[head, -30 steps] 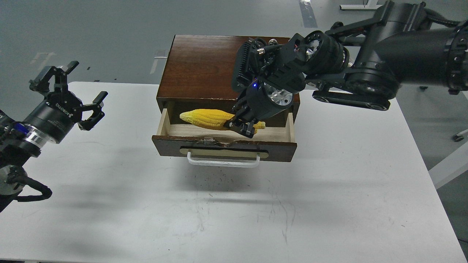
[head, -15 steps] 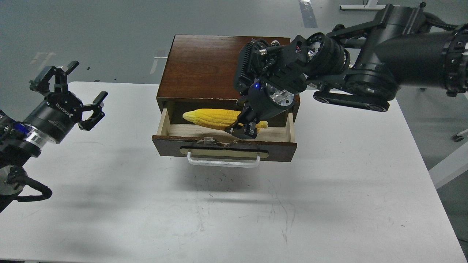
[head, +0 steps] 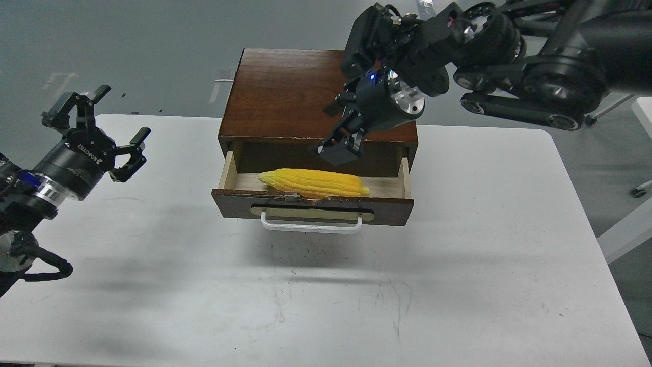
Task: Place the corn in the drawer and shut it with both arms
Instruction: 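Withdraw the right gripper up and away from the drawer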
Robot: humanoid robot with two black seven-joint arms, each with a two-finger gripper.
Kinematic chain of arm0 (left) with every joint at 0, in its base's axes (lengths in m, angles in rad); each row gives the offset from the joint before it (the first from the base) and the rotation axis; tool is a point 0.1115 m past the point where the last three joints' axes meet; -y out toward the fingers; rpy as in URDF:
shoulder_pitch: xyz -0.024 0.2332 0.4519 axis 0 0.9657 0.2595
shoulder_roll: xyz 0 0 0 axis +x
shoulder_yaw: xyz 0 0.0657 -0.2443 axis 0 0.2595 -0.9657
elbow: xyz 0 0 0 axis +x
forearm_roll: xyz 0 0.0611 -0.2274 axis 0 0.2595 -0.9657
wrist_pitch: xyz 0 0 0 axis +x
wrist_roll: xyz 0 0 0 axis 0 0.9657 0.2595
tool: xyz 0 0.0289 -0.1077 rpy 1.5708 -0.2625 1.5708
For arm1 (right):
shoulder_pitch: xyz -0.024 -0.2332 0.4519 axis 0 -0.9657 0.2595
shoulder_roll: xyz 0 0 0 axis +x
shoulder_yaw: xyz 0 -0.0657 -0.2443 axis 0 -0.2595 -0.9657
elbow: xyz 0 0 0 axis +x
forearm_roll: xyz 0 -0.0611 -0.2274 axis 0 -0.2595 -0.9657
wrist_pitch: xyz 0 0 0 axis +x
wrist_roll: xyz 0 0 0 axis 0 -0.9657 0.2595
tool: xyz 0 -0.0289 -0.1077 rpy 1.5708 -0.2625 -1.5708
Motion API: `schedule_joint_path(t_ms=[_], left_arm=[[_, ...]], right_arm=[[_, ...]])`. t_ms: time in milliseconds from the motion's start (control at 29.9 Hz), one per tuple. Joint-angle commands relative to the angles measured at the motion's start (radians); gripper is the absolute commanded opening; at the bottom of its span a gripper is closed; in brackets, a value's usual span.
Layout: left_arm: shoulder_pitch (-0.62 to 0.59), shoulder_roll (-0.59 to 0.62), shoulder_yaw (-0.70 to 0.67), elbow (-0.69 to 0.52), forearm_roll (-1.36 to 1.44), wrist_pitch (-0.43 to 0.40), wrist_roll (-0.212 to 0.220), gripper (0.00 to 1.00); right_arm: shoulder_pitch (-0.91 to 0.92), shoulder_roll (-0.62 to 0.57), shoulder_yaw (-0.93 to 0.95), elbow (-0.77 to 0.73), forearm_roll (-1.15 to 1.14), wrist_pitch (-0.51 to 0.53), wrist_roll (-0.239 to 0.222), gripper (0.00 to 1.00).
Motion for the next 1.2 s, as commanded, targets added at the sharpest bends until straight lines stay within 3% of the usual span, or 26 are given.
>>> schedule_joint_path(t_ms=[0, 234, 368, 468, 601, 802, 1002, 1169], left_arm=[[0.000, 0.000, 0.002, 0.000, 0.000, 0.000, 0.000, 1.00], [0.000, -0.005, 0.002, 0.000, 0.000, 0.000, 0.000, 1.00], [0.002, -0.011, 0.003, 0.000, 0.000, 0.000, 0.000, 1.00], [0.002, -0.020, 0.003, 0.000, 0.000, 0.000, 0.000, 1.00], [0.003, -0.026, 0.009, 0.002, 0.000, 0.000, 0.000, 1.00], [0.005, -0.035, 0.018, 0.002, 0.001, 0.000, 0.000, 1.00], [0.002, -0.032, 0.018, 0.008, 0.046, 0.000, 0.000, 1.00], [-0.011, 0.041, 0.005, -0.024, 0.285, 0.000, 0.000, 1.00]], right_arm=[[0.005, -0.085, 0.048, -0.003, 0.147, 0.002, 0.000, 0.95], [-0.140, -0.328, 0.188, 0.000, 0.551, 0.000, 0.000, 0.96], [-0.420, -0.466, 0.422, -0.009, 0.746, -0.004, 0.000, 0.96], [-0.615, -0.492, 0.578, -0.011, 0.832, -0.004, 0.000, 0.96], [-0.934, -0.477, 0.832, -0.026, 0.942, -0.008, 0.000, 0.96], [-1.194, -0.357, 1.008, -0.147, 1.016, 0.003, 0.000, 0.99], [-1.294, -0.268, 1.090, -0.215, 1.021, 0.008, 0.000, 0.99], [-1.308, -0.264, 1.082, -0.217, 1.019, 0.011, 0.000, 0.99]])
